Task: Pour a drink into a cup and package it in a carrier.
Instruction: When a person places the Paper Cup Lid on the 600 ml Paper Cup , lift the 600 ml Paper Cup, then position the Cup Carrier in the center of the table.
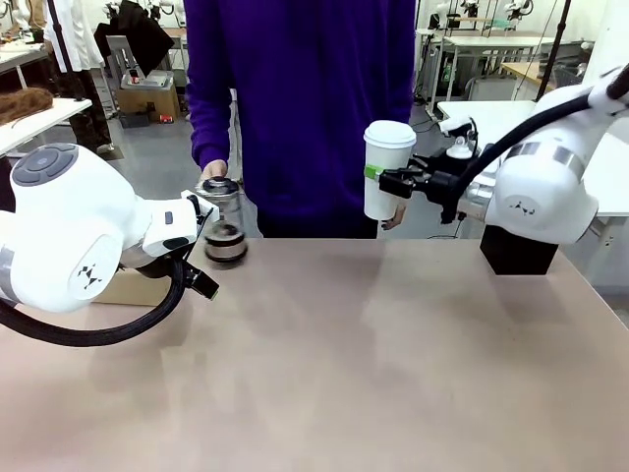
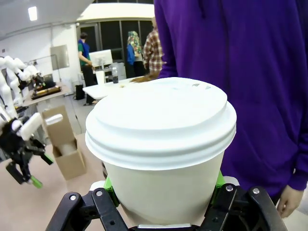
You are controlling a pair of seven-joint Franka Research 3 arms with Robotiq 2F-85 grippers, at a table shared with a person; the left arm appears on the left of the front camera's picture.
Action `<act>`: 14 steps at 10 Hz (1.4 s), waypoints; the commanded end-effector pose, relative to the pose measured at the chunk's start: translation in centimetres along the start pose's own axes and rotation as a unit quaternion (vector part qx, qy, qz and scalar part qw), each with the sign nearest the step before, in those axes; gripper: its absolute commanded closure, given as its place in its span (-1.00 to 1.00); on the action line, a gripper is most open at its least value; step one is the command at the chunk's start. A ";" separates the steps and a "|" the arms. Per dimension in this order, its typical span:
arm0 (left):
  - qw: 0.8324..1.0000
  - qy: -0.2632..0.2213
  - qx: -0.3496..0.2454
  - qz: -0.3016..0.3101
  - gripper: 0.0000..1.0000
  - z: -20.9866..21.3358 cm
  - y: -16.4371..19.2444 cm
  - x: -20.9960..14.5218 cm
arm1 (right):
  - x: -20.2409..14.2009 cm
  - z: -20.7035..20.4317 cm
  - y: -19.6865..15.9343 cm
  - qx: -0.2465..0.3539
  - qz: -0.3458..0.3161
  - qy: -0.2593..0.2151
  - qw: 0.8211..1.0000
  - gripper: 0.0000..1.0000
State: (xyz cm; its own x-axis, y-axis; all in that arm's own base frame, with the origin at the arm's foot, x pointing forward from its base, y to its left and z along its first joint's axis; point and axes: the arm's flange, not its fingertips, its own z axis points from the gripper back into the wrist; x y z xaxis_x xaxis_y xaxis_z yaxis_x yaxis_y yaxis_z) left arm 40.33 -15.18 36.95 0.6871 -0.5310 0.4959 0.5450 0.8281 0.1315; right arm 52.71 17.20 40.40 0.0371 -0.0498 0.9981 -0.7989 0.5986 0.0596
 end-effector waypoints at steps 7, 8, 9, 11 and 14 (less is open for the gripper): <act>1.000 0.000 -0.001 0.001 -1.00 0.0 0.0 -0.1 | 7.8 3.5 4.8 0.039 -0.006 0.028 0.999 -0.60; 1.000 0.000 -0.001 0.001 -1.00 0.0 0.0 -0.1 | 7.8 3.5 4.8 0.039 -0.006 0.028 0.999 -0.60; 1.000 0.000 -0.001 0.001 -1.00 0.0 0.0 -0.1 | 7.8 3.5 4.8 0.039 -0.006 0.028 0.999 -0.60; 1.000 0.000 -0.001 0.001 -1.00 0.0 0.0 -0.1 | 7.8 3.5 4.8 0.039 -0.006 0.028 0.999 -0.60; 1.000 0.000 -0.001 0.001 -1.00 0.0 0.0 -0.1 | 7.8 3.5 4.8 0.039 -0.006 0.028 0.999 -0.60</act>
State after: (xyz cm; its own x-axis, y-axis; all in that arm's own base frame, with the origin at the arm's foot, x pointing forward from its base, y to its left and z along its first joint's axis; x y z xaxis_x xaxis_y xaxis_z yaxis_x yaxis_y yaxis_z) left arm 40.33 -15.19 36.96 0.6869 -0.5311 0.4962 0.5451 0.8280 0.1316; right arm 46.65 16.36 48.06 0.1043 0.0120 0.9945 -0.8458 0.5272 0.0823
